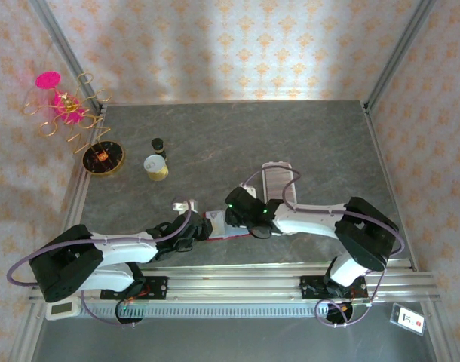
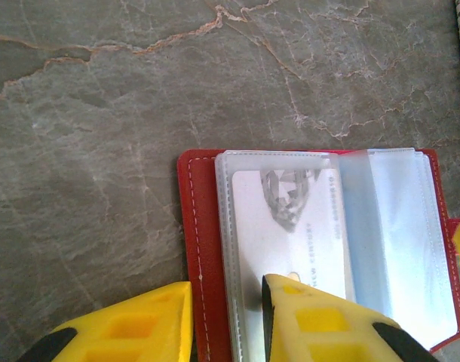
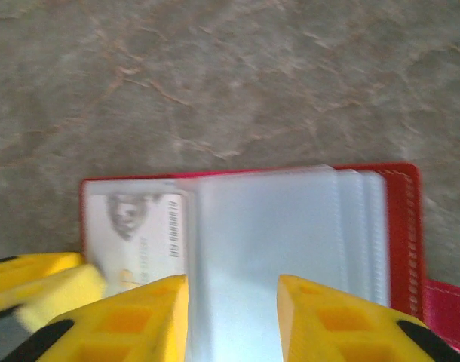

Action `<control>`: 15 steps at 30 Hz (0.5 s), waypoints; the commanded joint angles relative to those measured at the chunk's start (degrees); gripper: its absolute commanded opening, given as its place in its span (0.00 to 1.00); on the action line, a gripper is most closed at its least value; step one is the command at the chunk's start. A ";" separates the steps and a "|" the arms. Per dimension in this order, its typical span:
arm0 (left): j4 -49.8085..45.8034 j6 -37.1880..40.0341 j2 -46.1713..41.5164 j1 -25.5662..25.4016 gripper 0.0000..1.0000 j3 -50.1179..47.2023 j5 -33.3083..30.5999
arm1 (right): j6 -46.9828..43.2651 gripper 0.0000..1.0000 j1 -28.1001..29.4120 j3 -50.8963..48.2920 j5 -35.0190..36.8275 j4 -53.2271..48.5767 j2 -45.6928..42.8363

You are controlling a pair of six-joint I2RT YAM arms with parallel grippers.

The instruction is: Put the credit cards into the card holder

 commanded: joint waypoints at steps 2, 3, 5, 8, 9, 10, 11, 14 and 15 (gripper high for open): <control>-5.58 1.04 2.52 -0.16 0.28 -0.18 -0.11 | 1.89 0.37 0.20 -2.69 2.30 -1.51 -0.96; -5.63 1.14 2.55 -0.16 0.28 -0.17 -0.15 | 2.13 0.37 0.20 -3.21 1.87 -0.86 -0.94; -5.83 1.22 2.64 -0.16 0.28 -0.04 -0.15 | 2.51 0.38 0.20 -3.98 0.91 0.29 -0.67; -5.89 1.18 2.57 -0.16 0.28 -0.01 -0.15 | 2.71 0.39 0.20 -4.28 -0.27 1.27 0.20; -5.84 1.14 2.53 -0.16 0.28 -0.04 -0.02 | 2.76 0.39 0.20 -4.29 -0.79 1.74 0.39; -5.87 1.12 2.45 -0.16 0.28 -0.02 0.03 | 2.80 0.40 0.15 -4.37 -1.32 2.27 0.51; -5.88 1.10 2.36 -0.16 0.28 -0.04 0.03 | 2.82 0.40 0.13 -4.39 -1.74 2.71 0.49; -5.79 0.97 2.16 -0.16 0.28 -0.12 0.25 | 2.89 0.40 0.19 -4.32 -2.32 3.30 0.40; -5.71 1.02 2.07 -0.16 0.28 -0.13 0.29 | 2.89 0.41 0.20 -4.26 -2.30 3.41 0.30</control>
